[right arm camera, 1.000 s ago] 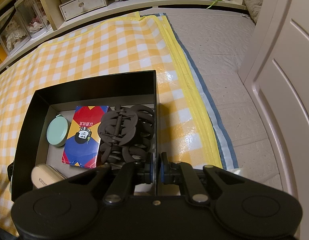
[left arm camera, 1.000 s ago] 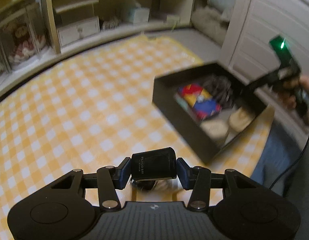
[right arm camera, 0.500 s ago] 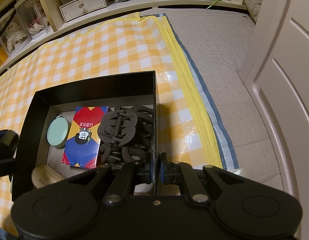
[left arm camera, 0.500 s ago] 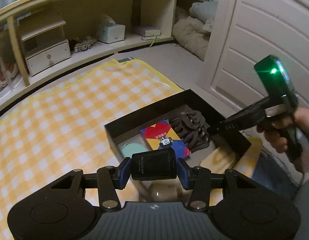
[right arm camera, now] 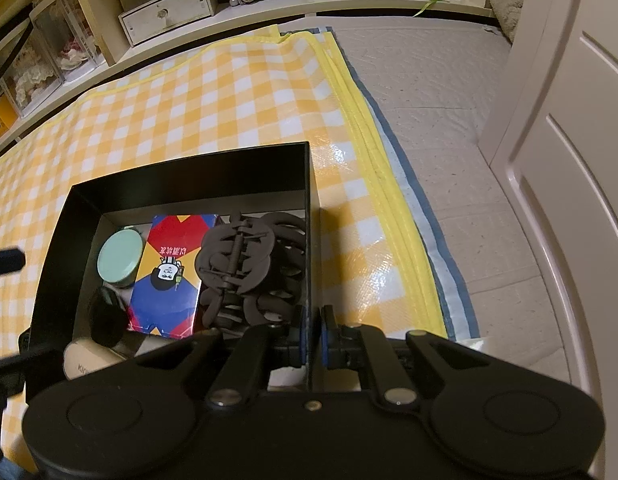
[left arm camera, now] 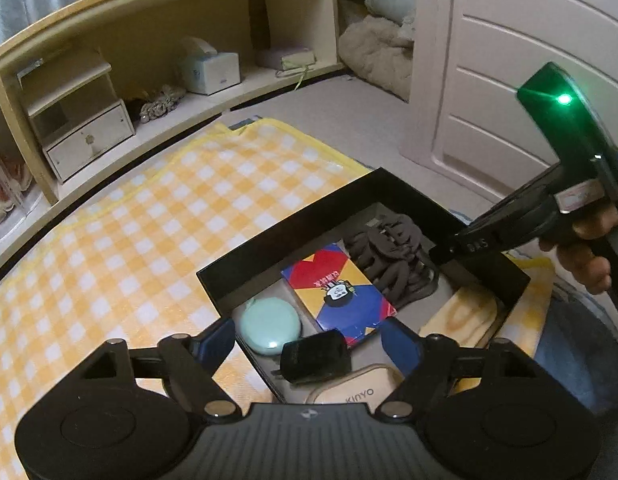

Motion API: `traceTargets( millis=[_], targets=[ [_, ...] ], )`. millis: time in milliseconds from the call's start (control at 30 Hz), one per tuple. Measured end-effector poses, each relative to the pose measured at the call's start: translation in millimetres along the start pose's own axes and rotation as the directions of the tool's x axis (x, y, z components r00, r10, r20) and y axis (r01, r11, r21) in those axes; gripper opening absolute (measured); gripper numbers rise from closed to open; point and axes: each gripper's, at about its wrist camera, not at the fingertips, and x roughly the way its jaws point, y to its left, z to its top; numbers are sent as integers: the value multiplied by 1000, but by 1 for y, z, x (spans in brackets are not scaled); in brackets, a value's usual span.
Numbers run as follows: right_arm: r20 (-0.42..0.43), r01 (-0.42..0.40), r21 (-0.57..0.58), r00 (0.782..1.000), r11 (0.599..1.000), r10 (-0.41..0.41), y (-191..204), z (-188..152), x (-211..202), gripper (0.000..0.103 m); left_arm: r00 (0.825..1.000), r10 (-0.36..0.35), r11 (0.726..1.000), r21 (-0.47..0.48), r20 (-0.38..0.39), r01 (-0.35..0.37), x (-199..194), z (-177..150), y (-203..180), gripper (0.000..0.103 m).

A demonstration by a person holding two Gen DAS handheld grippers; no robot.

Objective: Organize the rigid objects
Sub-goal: 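Carry the black case into the black box and open the left tool, then withdraw the left tool from the box back toward the cloth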

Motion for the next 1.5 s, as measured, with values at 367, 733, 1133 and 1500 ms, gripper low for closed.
traceTargets(
  millis=[367, 733, 1133, 1500],
  targets=[
    [0, 0, 1, 1000, 1000, 0, 0, 0, 0, 8, 994, -101, 993, -66, -43, 98, -11, -16, 2, 81],
    [0, -1, 1, 1000, 1000, 1, -1, 0, 0, 8, 989, -148, 982, -119, -25, 144, -24, -21, 2, 98],
    [0, -1, 1, 1000, 1000, 1, 0, 0, 0, 8, 989, -148, 981, -131, -8, 146, -30, -21, 0, 103],
    [-1, 0, 0, 1000, 1000, 0, -1, 0, 0, 8, 987, -157, 974, -166, 17, 157, -42, -21, 3, 103]
  ],
)
